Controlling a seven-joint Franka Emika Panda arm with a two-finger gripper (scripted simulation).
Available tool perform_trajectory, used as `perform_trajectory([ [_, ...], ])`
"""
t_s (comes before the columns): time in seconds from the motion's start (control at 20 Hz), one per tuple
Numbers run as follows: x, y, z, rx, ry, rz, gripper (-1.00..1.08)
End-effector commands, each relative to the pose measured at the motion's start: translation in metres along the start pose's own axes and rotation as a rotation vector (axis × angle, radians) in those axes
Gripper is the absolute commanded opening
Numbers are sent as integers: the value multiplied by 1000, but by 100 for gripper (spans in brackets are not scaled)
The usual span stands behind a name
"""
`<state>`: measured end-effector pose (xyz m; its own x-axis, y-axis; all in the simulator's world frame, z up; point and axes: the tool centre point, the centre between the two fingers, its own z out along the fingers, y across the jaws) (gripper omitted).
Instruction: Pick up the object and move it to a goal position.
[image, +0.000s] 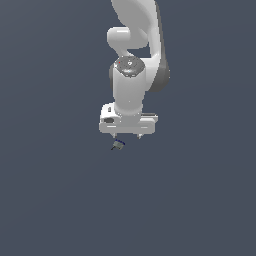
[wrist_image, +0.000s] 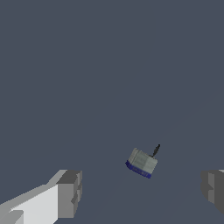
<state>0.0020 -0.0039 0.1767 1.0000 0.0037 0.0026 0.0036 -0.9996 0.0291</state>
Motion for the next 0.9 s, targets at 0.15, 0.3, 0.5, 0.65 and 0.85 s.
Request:
perform_trajectory([
  [0.15,-1,3,-1,2,-2,2,100],
  [0.3,-2,12,-3,6,-7,8,100],
  [0.5,-3,17,-6,9,-10,8,100],
  [0.65,-3,16,-4,9,-9,11,100],
  [0.85,-5,18,5,13,-9,47,100],
])
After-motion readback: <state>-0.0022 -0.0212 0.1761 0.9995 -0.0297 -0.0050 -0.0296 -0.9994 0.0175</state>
